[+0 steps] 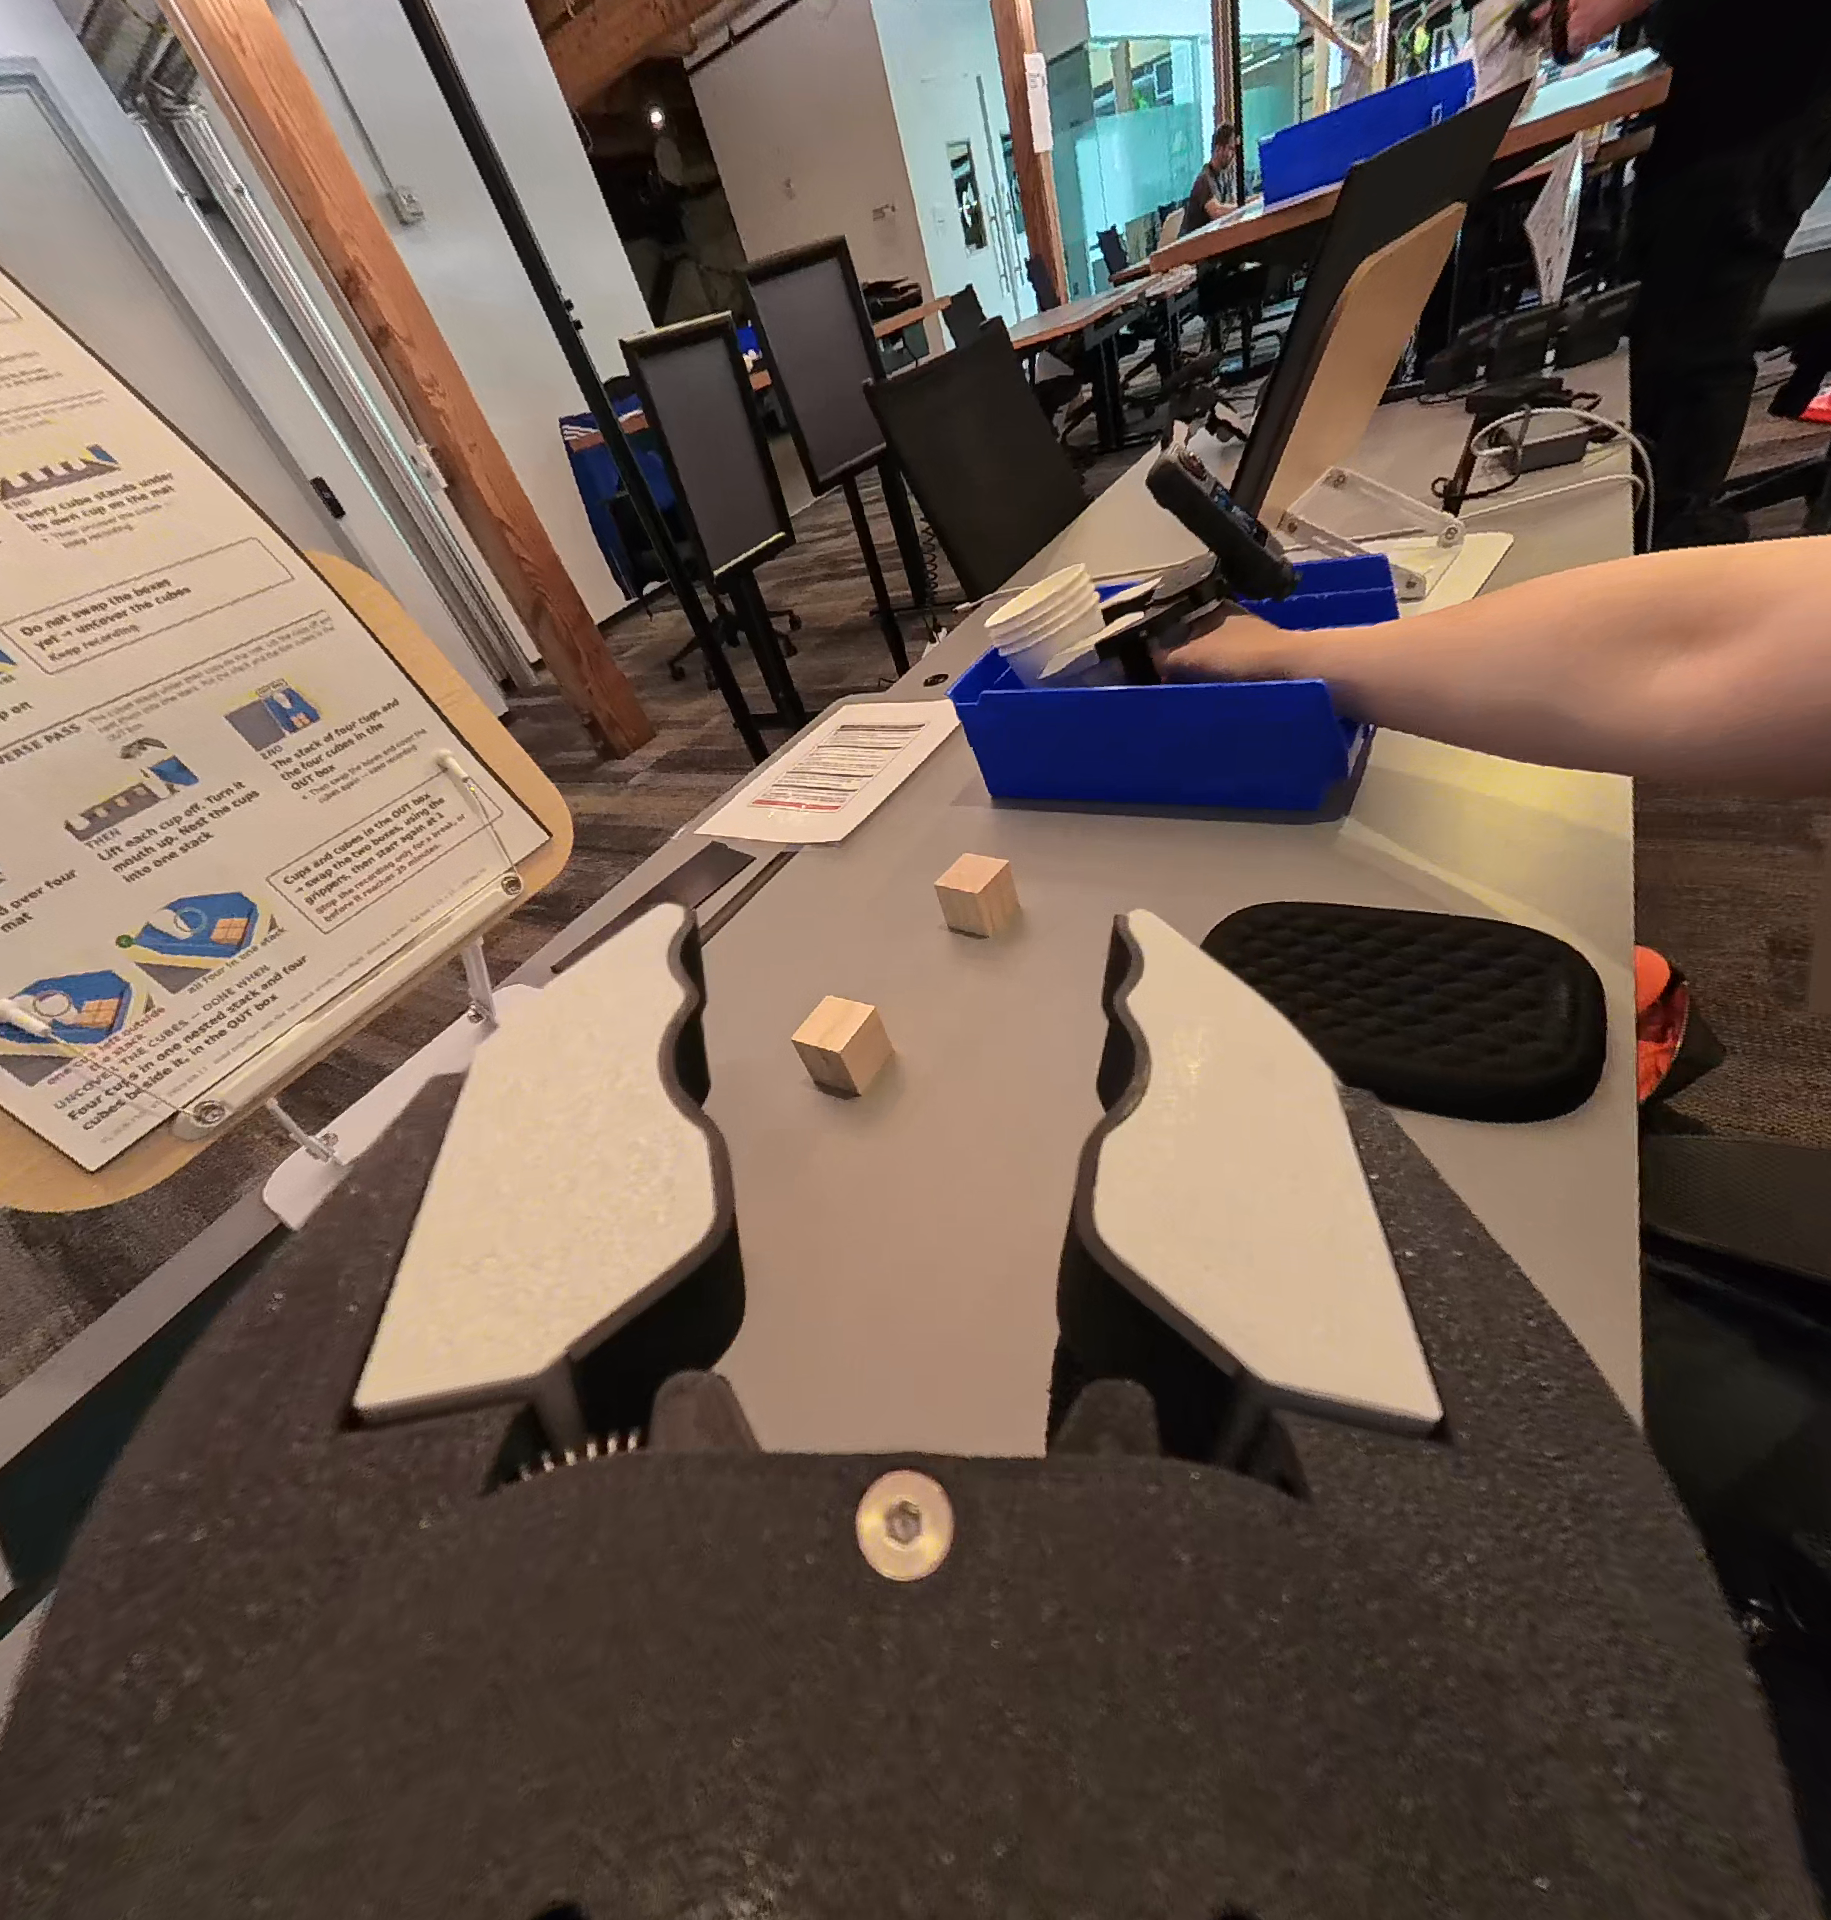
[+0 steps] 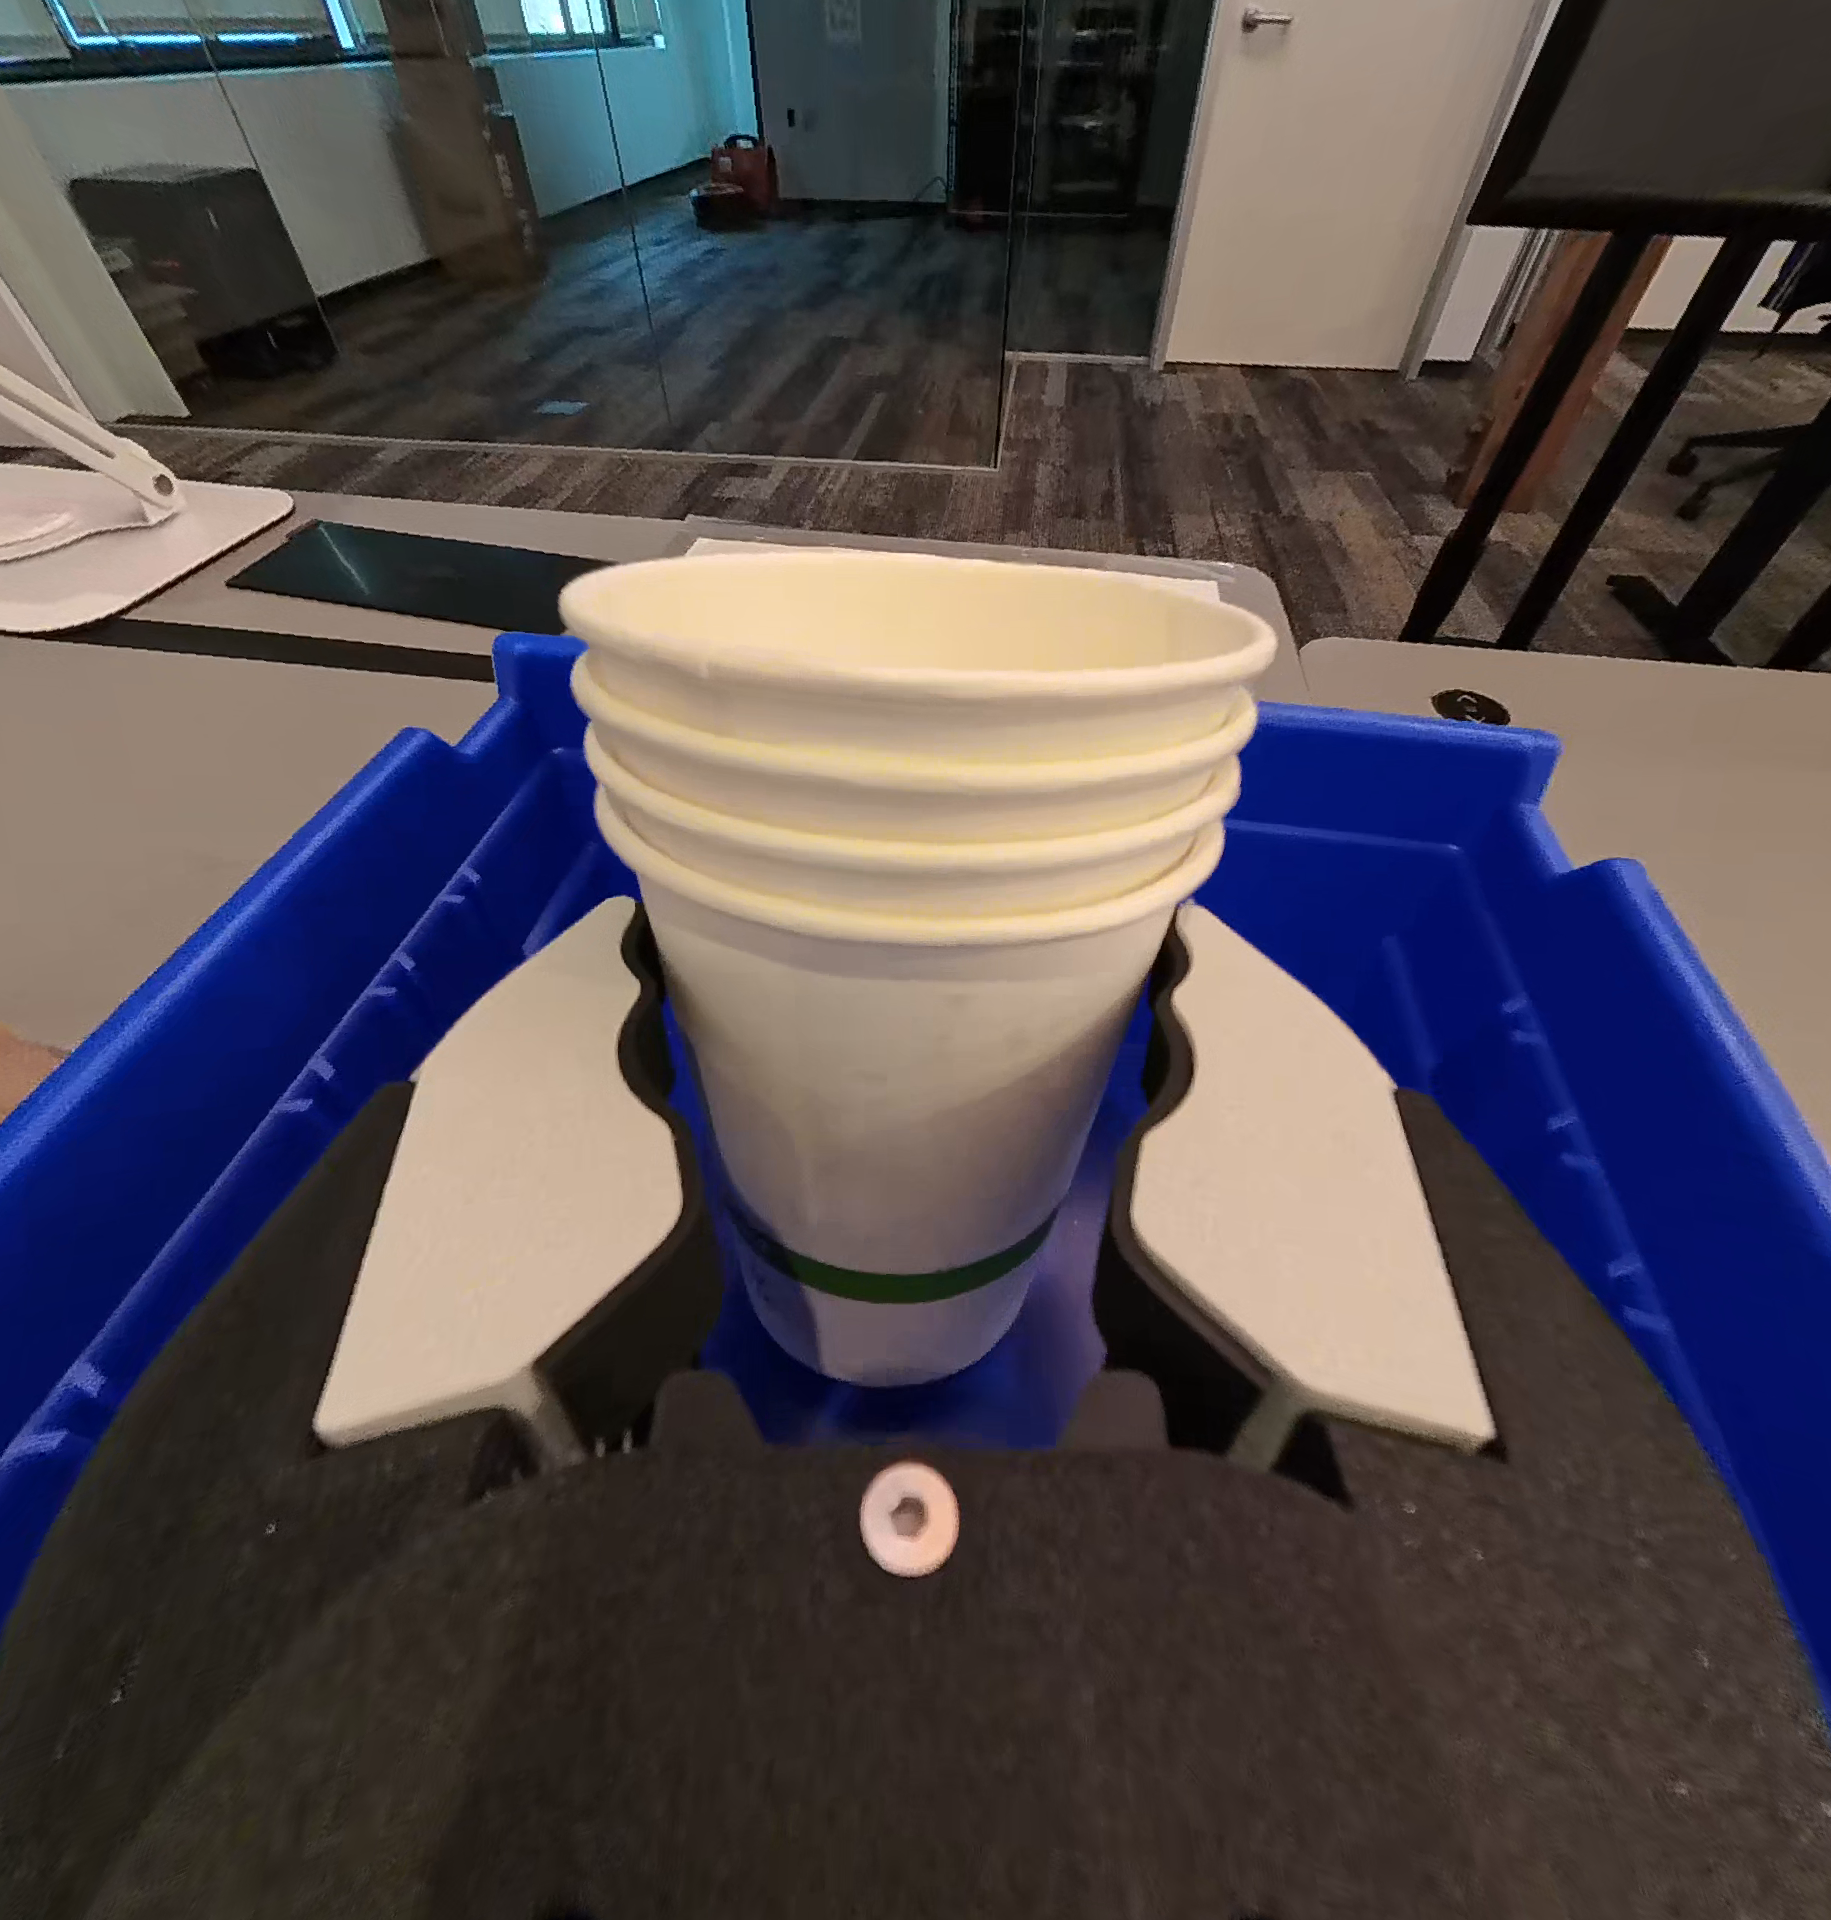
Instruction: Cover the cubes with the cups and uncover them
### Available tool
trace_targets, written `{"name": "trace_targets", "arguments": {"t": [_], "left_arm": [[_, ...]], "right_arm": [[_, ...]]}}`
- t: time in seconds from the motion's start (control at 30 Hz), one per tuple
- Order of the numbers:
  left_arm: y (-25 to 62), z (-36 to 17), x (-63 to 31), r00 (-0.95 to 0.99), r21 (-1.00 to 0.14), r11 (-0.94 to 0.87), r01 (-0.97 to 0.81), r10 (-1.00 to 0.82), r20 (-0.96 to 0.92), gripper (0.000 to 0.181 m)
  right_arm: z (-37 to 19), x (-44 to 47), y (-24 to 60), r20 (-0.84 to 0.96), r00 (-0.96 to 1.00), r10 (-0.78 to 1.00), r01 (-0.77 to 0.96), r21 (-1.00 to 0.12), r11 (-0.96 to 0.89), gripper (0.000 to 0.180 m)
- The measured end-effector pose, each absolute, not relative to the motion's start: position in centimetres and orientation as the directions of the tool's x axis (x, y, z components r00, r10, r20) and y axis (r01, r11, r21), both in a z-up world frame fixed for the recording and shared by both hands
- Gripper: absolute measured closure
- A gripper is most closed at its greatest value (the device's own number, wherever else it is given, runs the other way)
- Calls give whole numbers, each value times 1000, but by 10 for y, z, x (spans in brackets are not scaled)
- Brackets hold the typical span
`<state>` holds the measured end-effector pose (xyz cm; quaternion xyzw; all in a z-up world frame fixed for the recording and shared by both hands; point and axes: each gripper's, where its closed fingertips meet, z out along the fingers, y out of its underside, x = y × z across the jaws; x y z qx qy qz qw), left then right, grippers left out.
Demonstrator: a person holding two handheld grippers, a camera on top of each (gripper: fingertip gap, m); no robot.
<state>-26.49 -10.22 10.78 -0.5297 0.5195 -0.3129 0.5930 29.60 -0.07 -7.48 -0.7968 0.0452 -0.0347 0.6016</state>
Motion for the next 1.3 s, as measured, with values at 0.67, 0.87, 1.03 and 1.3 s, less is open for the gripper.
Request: {"name": "trace_targets", "arguments": {"t": [0.67, 0.87, 1.03, 1.3], "left_arm": [[-117, 107, -268, 230, -962, 235, -138, -937, -262, 108], [-118, 102, -281, 247, -958, 240, -156, -930, -273, 106], [-111, 96, -291, 271, -967, 211, -145, -931, -244, 108], [-106, 86, -292, 275, -973, 174, -152, -938, -210, 107]], "right_arm": [[-98, 296, -42, 39, 989, -140, -29, -889, -456, 79], [-14, 294, -101, -77, 967, -244, -120, -979, -167, 87], [67, 227, -127, 171, 977, -125, 149, -974, -171, 96], [12, 39, -56, 387, 598, 702, 698, -682, -219, 116]]}}
